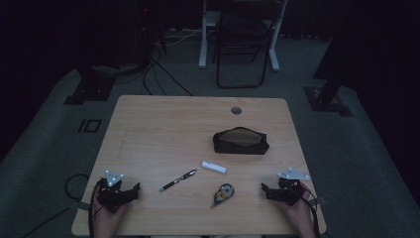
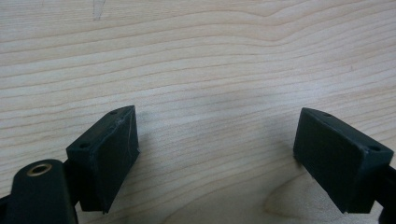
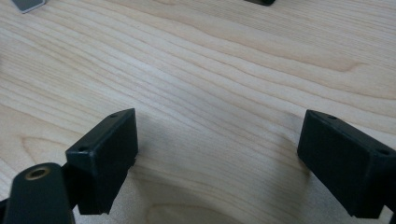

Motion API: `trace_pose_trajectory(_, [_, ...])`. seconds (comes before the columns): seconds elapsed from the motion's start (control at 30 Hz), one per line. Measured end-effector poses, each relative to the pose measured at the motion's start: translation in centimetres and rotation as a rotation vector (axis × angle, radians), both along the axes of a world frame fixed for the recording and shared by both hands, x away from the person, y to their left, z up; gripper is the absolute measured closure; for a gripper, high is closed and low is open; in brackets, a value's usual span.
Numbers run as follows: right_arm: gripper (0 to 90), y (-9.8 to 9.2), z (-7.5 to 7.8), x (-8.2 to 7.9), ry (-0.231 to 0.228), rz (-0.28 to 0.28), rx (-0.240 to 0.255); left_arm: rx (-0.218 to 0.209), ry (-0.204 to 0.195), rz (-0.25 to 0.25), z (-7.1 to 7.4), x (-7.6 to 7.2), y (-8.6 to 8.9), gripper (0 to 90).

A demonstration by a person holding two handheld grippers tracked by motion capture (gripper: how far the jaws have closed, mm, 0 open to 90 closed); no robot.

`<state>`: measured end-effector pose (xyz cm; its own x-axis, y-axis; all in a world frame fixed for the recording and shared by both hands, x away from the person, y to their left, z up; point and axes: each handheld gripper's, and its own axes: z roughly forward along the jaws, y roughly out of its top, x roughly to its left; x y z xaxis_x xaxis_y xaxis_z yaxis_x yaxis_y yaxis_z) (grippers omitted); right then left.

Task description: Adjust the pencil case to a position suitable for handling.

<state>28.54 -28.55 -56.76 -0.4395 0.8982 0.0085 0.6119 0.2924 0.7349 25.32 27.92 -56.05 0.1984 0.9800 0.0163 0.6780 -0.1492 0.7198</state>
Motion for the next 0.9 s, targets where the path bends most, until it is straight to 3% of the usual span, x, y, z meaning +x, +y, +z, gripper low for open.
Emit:
trace_pose_trajectory(0.27, [12.1, -0.1, 0.0, 0.1, -0.002, 0.020, -0.001, 0.000, 0.000, 0.000, 0.0, 0.0, 0.0, 14.4])
trace_pose_trajectory(0.37, [18.0, -0.3, 0.2, 0.2, 0.007, 0.004, 0.004, 0.000, 0.000, 0.000, 0.0, 0.0, 0.0, 14.4])
trace_pose_trajectory(0.43, [28.2, -0.6, 0.7, 0.3, 0.027, -0.014, 0.061, 0.000, 0.000, 0.000, 0.0, 0.0, 0.0, 14.4])
trace_pose_trajectory(0.5, [32.8, -0.9, 1.3, 0.2, -0.001, -0.019, 0.105, 0.000, 0.000, 0.000, 0.0, 0.0, 0.0, 14.4])
trace_pose_trajectory(0.73, [44.0, -1.2, 4.7, 1.4, -0.109, -0.047, 0.137, 0.000, 0.000, 0.000, 0.0, 0.0, 0.0, 14.4])
trace_pose_trajectory(0.9, [45.4, -0.9, 6.6, 4.1, -0.152, -0.076, 0.121, 0.000, 0.000, 0.000, 0.0, 0.0, 0.0, 14.4])
